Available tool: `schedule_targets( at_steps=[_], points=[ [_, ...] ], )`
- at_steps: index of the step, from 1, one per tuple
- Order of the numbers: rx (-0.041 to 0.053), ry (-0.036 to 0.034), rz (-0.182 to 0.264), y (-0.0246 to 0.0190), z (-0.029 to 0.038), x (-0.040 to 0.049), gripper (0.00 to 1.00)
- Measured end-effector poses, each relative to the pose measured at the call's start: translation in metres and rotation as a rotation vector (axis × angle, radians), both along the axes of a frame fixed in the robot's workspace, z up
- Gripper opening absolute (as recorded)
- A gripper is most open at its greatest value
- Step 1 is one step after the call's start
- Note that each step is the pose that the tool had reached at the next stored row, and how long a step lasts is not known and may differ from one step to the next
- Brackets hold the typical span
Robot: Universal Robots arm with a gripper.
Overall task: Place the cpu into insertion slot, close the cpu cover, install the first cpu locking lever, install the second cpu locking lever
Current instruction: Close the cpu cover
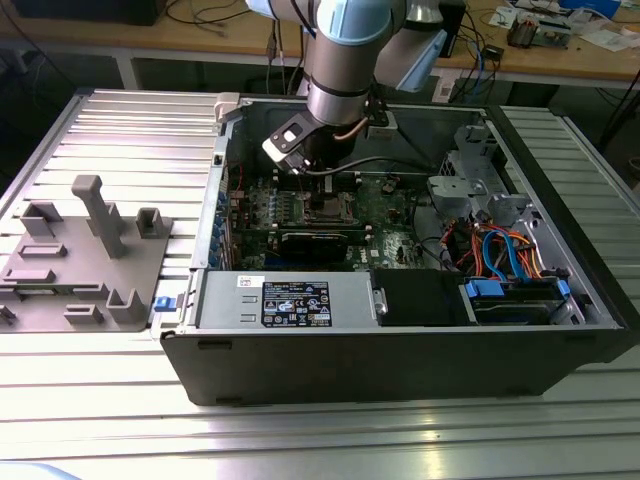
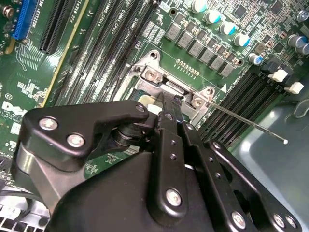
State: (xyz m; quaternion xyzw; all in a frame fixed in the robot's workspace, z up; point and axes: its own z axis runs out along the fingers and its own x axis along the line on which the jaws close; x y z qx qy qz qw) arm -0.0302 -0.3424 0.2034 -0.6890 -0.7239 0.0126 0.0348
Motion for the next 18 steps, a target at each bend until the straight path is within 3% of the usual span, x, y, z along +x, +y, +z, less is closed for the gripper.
schedule_targets(
  at_steps=[4,6,8,18],
  points=[
    [0.0022,-0.0017,0.0,0.0004,0.0033,0.0035,0.11],
    [0.0022,0.0009,0.0,0.0,0.0092,0.0116,0.11],
    [0.0061,0.0017,0.0,0.0,0.0108,0.0149,0.11],
    [0.0099,0.0017,0.0,0.0001,0.0205,0.0158,0.11]
  ],
)
